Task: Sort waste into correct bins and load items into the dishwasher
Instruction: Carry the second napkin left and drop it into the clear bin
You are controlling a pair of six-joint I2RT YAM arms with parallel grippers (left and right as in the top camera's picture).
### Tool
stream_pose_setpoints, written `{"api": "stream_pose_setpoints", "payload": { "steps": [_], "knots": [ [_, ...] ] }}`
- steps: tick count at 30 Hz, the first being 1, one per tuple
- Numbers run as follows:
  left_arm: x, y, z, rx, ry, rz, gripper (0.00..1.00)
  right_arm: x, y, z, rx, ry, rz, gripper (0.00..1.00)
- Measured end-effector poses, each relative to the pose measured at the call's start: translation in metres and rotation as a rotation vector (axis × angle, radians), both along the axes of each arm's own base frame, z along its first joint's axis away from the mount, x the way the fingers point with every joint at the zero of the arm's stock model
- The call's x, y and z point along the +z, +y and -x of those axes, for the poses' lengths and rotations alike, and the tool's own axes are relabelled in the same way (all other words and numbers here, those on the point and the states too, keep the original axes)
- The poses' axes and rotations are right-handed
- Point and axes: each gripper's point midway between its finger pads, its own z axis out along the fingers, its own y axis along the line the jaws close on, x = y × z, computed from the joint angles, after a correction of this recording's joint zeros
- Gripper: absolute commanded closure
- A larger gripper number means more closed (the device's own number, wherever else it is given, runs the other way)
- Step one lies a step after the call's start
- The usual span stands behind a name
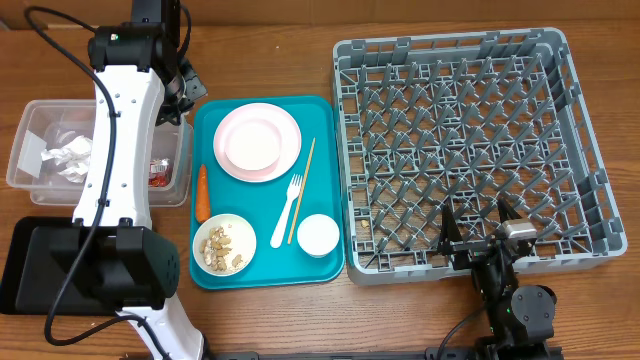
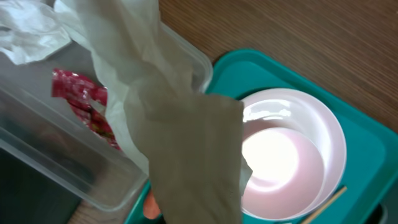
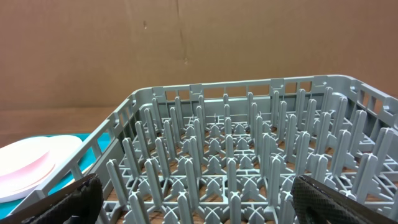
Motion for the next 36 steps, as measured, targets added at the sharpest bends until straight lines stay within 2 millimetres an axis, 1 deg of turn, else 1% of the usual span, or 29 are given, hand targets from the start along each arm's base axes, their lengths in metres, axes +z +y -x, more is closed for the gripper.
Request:
{"api": "stream_pose_setpoints", "payload": {
  "steps": [4, 8, 11, 13, 18, 19, 20, 23, 26, 29, 34, 36],
  "knots": [
    [0.004, 0.012, -0.003, 0.034, -0.022, -0.06, 0.96, 0.0, 0.0, 0.0, 0.0, 0.0, 0.0, 0.0],
    [0.008, 0.033, -0.002, 0.123, -0.04, -0.132, 0.96, 0.0, 0.0, 0.0, 0.0, 0.0, 0.0, 0.0],
    [0.002, 0.049, -0.006, 0.186, -0.064, -0.17, 0.96, 0.0, 0.0, 0.0, 0.0, 0.0, 0.0, 0.0],
    [-0.014, 0.062, -0.007, 0.223, -0.06, -0.185, 0.96, 0.0, 0.0, 0.0, 0.0, -0.001, 0.0, 0.0],
    [-0.057, 0.098, 0.002, 0.342, -0.025, -0.164, 0.96, 0.0, 0.0, 0.0, 0.0, 0.0, 0.0, 0.0],
    [-0.061, 0.102, 0.002, 0.354, -0.028, -0.153, 0.96, 0.0, 0.0, 0.0, 0.0, 0.0, 0.0, 0.0],
    [-0.068, 0.109, 0.001, 0.376, -0.04, -0.129, 0.96, 0.0, 0.0, 0.0, 0.0, 0.0, 0.0, 0.0],
    [-0.086, 0.122, 0.001, 0.416, -0.061, -0.081, 0.96, 0.0, 0.0, 0.0, 0.0, 0.0, 0.0, 0.0],
    [-0.106, 0.126, 0.005, 0.436, -0.058, -0.042, 0.96, 0.0, 0.0, 0.0, 0.0, 0.0, 0.0, 0.0],
    [-0.116, 0.124, 0.005, 0.435, -0.064, -0.018, 0.96, 0.0, 0.0, 0.0, 0.0, 0.0, 0.0, 0.0],
    [-0.119, 0.122, 0.001, 0.435, -0.081, 0.0, 0.95, 0.0, 0.0, 0.0, 0.0, 0.0, 0.0, 0.0],
    [-0.123, 0.122, -0.003, 0.448, -0.104, 0.008, 0.94, 0.0, 0.0, 0.0, 0.0, 0.0, 0.0, 0.0]
  ]
}}
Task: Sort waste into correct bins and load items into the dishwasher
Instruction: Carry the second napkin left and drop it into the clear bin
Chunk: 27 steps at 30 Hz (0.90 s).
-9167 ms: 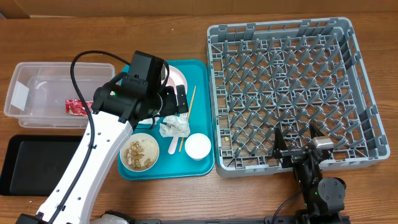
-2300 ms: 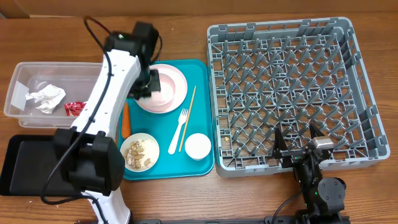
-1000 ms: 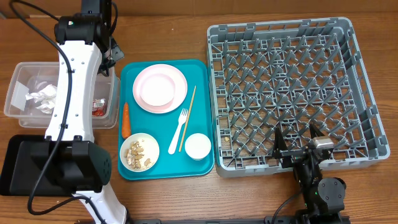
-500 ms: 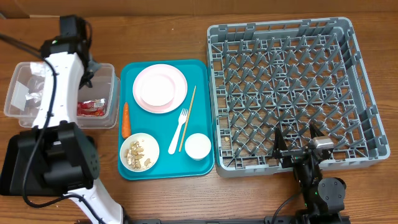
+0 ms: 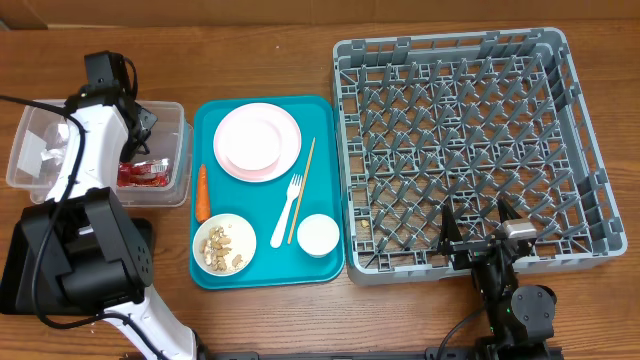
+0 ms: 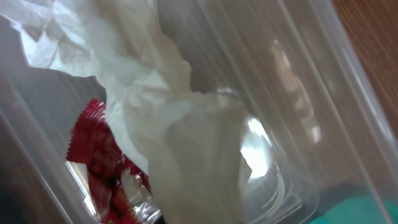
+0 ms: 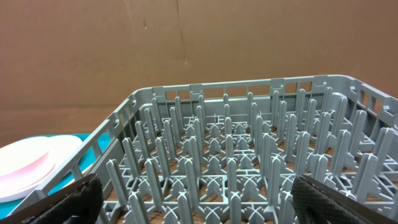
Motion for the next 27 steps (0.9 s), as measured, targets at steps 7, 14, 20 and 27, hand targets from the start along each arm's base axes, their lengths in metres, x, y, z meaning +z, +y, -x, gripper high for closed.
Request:
{"api": "stream_pose_setpoints", "payload": {
  "steps": [7, 14, 20, 27],
  "knots": [
    [-0.016, -0.003, 0.006, 0.016, 0.006, 0.015, 0.62, 0.0, 0.0, 0.0, 0.0, 0.0, 0.0, 0.0],
    [-0.016, -0.004, 0.005, 0.01, 0.001, 0.02, 0.55, 0.0, 0.0, 0.0, 0.0, 0.0, 0.0, 0.0],
    [-0.012, -0.016, 0.008, -0.102, 0.053, 0.063, 0.74, 0.0, 0.0, 0.0, 0.0, 0.0, 0.0, 0.0],
    [0.036, -0.026, 0.017, -0.2, 0.107, 0.091, 0.7, 0.0, 0.0, 0.0, 0.0, 0.0, 0.0, 0.0]
  ]
}}
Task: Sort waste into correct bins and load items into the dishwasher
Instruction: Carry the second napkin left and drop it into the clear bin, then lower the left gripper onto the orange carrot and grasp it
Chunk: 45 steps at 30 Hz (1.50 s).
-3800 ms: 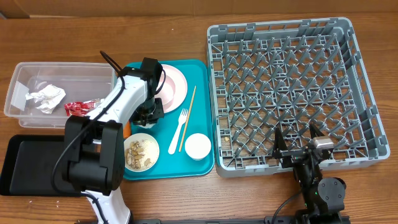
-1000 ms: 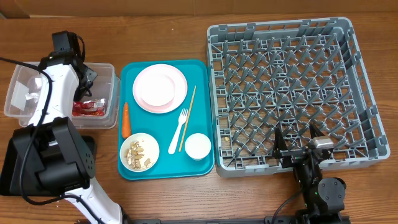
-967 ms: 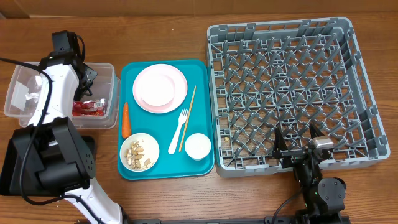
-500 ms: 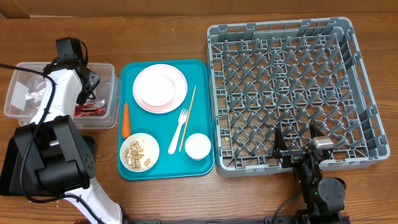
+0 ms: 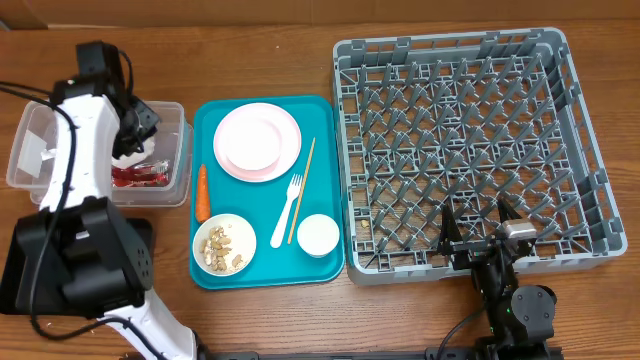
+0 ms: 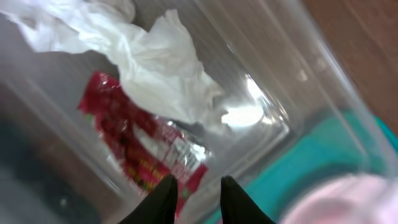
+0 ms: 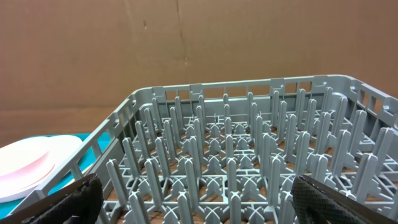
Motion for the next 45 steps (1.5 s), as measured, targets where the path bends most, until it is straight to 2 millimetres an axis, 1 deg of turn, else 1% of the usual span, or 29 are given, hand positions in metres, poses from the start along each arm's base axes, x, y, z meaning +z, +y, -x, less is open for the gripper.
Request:
{"api": "stream_pose_setpoints", "payload": {
  "steps": [1, 5, 7, 8, 10, 11, 12, 13, 15, 17, 21, 25, 27, 30, 32, 35, 38, 39, 41, 45],
  "knots": [
    [0.009, -0.001, 0.002, -0.007, -0.001, 0.001, 0.68, 0.0, 0.0, 0.0, 0.0, 0.0, 0.0, 0.0],
    [0.054, -0.007, 0.012, -0.035, -0.058, 0.001, 0.51, 0.0, 0.0, 0.0, 0.0, 0.0, 0.0, 0.0],
    [0.075, -0.013, 0.018, -0.05, -0.098, 0.01, 0.5, 0.0, 0.0, 0.0, 0.0, 0.0, 0.0, 0.0],
    [0.082, -0.016, 0.02, -0.054, -0.114, 0.019, 0.5, 0.0, 0.0, 0.0, 0.0, 0.0, 0.0, 0.0],
    [0.092, -0.024, 0.025, -0.067, -0.137, 0.05, 0.62, 0.0, 0.0, 0.0, 0.0, 0.0, 0.0, 0.0],
    [0.095, -0.029, 0.028, -0.077, -0.141, 0.075, 0.66, 0.0, 0.0, 0.0, 0.0, 0.0, 0.0, 0.0],
    [0.096, -0.035, 0.03, -0.088, -0.142, 0.106, 0.74, 0.0, 0.0, 0.0, 0.0, 0.0, 0.0, 0.0],
    [0.096, -0.042, 0.031, -0.097, -0.141, 0.14, 0.81, 0.0, 0.0, 0.0, 0.0, 0.0, 0.0, 0.0],
    [0.095, -0.052, 0.035, -0.115, -0.127, 0.197, 0.88, 0.0, 0.0, 0.0, 0.0, 0.0, 0.0, 0.0],
    [0.092, -0.064, 0.044, -0.126, -0.096, 0.259, 0.96, 0.0, 0.0, 0.0, 0.0, 0.0, 0.0, 0.0],
    [0.087, -0.077, 0.065, -0.143, -0.009, 0.316, 0.96, 0.0, 0.0, 0.0, 0.0, 0.0, 0.0, 0.0],
    [0.077, -0.091, 0.088, -0.176, 0.109, 0.294, 0.96, 0.0, 0.0, 0.0, 0.0, 0.0, 0.0, 0.0],
    [0.065, -0.105, 0.099, -0.218, 0.183, 0.274, 0.96, 0.0, 0.0, 0.0, 0.002, -0.001, 0.0, 0.0],
    [0.047, -0.122, 0.107, -0.29, 0.246, 0.229, 0.96, 0.0, 0.0, 0.0, 0.002, 0.0, 0.0, 0.0],
    [0.036, -0.129, 0.108, -0.335, 0.267, 0.185, 0.92, 0.0, 0.0, 0.0, 0.002, 0.0, 0.0, 0.0],
    [0.022, -0.133, 0.108, -0.386, 0.293, 0.095, 0.75, 0.0, 0.0, 0.0, 0.002, 0.0, 0.0, 0.0],
    [0.014, -0.127, 0.107, -0.403, 0.304, 0.01, 0.6, 0.0, 0.0, 0.0, 0.001, 0.0, 0.0, 0.0],
    [0.012, -0.123, 0.105, -0.401, 0.301, -0.012, 0.58, 0.0, 0.0, 0.0, 0.002, 0.0, 0.0, 0.0],
    [0.008, -0.119, 0.101, -0.399, 0.287, -0.041, 0.57, 0.0, 0.0, 0.0, 0.001, -0.001, 0.0, 0.0],
    [-0.007, -0.114, 0.092, -0.414, 0.256, -0.084, 0.56, 0.0, 0.0, 0.0, 0.002, 0.0, 0.0, 0.0]
  ]
}}
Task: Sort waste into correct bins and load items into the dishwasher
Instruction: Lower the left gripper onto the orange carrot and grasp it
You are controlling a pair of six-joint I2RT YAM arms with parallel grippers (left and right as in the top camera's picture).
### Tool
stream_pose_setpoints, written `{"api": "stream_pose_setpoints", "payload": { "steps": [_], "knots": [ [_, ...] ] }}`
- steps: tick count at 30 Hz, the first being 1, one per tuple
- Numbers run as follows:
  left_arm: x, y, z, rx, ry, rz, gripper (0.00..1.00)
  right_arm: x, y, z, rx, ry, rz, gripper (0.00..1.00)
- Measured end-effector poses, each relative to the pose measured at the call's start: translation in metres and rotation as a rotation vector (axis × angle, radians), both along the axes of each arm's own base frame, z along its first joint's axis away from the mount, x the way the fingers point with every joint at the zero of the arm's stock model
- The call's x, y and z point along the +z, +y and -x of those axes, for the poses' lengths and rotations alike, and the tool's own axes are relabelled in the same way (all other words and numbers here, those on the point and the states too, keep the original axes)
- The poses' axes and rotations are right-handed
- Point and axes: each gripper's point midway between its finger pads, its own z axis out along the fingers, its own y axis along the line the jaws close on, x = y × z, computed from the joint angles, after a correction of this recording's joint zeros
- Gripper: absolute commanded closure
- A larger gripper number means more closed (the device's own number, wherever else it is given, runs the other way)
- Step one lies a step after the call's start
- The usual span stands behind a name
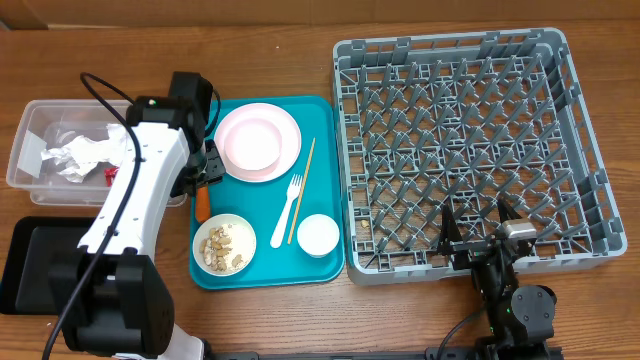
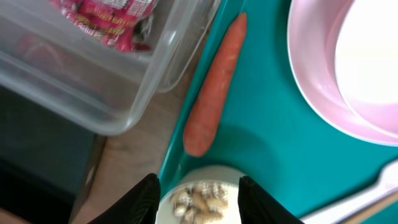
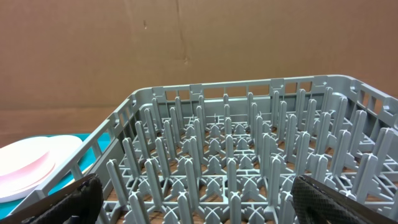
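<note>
My left gripper (image 1: 206, 172) (image 2: 198, 205) hangs open and empty over the left edge of the teal tray (image 1: 262, 272). It is above an orange carrot (image 2: 214, 87) (image 1: 202, 206) and the bowl of nuts (image 1: 224, 245) (image 2: 200, 200). The tray also holds a pink plate (image 1: 258, 141), a white fork (image 1: 288, 208), a wooden chopstick (image 1: 303, 188) and a white cup (image 1: 318, 234). The clear bin (image 1: 35, 118) holds crumpled tissues and a red wrapper (image 2: 106, 18). My right gripper (image 1: 478, 232) (image 3: 193, 199) rests open at the near edge of the grey dish rack (image 1: 470, 150).
A black bin (image 1: 30, 265) lies at the near left, below the clear bin. The dish rack's pegs (image 3: 236, 155) fill the right wrist view, with a cardboard wall behind. Bare wooden table surrounds the tray and rack.
My left gripper was open over the clear bin, above the tissue and red wrapper. Now it is over the tray's left edge above the carrot, still open. The right arm has not moved.
My left gripper held a white napkin near the corner of the clear bin and the pink plate. Then it held it over the bin. Then it was open with the napkin lying in the bin. Now it is empty above the carrot.
</note>
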Motion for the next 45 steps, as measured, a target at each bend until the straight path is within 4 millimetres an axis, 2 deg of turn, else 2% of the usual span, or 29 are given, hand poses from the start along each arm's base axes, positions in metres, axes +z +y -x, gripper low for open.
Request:
{"api": "stream_pose_setpoints", "payload": {
  "steps": [7, 13, 22, 26, 33, 40, 45],
  "knots": [
    [-0.035, 0.003, 0.005, -0.028, 0.005, -0.018, 0.53, 0.0, 0.0, 0.0, 0.0, 0.0, 0.0, 0.0],
    [-0.055, 0.007, 0.003, -0.04, -0.028, -0.039, 0.57, 0.0, 0.0, 0.0, -0.001, 0.0, 0.0, 0.0],
    [-0.063, 0.008, 0.002, -0.079, -0.033, -0.048, 0.66, 0.0, 0.0, 0.0, 0.0, 0.0, 0.001, 0.0],
    [-0.065, 0.007, -0.002, -0.079, -0.052, -0.047, 0.64, 0.0, 0.0, 0.0, 0.0, 0.0, 0.0, 0.0],
    [-0.079, 0.008, 0.002, -0.097, -0.059, -0.049, 0.64, 0.0, 0.0, 0.0, 0.0, 0.0, 0.0, 0.0],
    [-0.08, 0.007, -0.006, -0.105, -0.095, -0.049, 0.64, 0.0, 0.0, 0.0, 0.0, 0.0, 0.0, 0.0],
    [-0.091, 0.008, -0.002, -0.124, -0.094, -0.055, 0.64, 0.0, 0.0, 0.0, 0.0, 0.0, 0.0, 0.0]
  ]
}}
